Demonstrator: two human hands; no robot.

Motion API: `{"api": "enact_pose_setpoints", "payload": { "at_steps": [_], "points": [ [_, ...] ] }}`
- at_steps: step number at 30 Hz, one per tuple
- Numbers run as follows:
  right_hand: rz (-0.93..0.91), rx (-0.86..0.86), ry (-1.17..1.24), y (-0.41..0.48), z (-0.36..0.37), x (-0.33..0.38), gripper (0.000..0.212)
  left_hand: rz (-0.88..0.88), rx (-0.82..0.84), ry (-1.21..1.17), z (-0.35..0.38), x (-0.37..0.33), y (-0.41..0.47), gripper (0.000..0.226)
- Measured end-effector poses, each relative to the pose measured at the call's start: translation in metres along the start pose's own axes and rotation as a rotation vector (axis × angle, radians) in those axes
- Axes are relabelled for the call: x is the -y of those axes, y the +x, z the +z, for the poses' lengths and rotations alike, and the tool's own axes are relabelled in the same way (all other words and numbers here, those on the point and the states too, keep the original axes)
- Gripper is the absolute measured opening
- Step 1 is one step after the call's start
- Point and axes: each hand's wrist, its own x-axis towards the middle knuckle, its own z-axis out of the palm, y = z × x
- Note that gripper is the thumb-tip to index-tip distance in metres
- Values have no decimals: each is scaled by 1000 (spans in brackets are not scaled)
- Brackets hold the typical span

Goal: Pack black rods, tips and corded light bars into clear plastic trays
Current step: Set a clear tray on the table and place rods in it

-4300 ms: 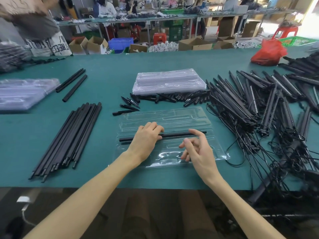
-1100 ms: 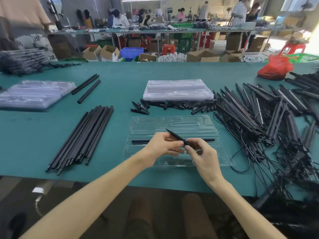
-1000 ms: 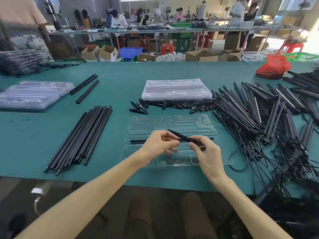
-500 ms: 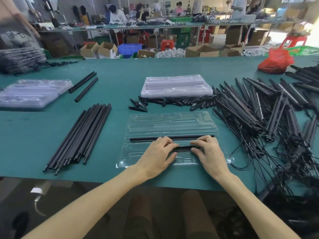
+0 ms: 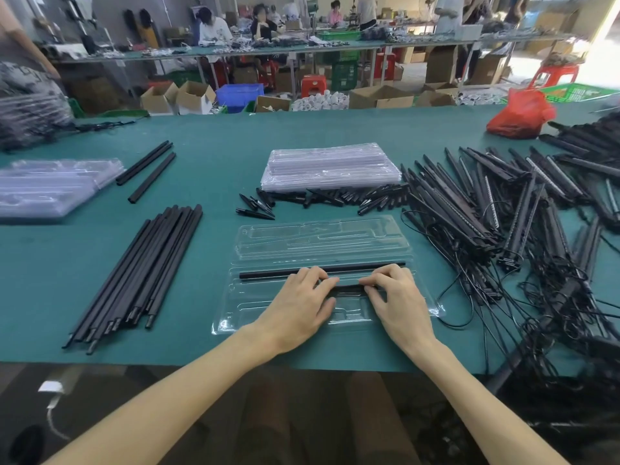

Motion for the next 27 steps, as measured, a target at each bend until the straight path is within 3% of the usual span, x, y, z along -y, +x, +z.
{"api": "enact_pose_setpoints", "payload": {
  "at_steps": [9,15,20,27],
  "points": [
    [7,-6,-22,-1,-2,3,15,-67,-39,-89,-3,-12,36,19],
    [36,-14,3,0,-4,3,15,-34,-39,-158,-2,-24,55,18],
    [70,-15,72,2,-4,1,18,-60,-176,-238,-2,-37,86,15],
    [118,-100,152,2,-9,3,22,-129,-138,-150,33,-40,95,28]
  ]
}}
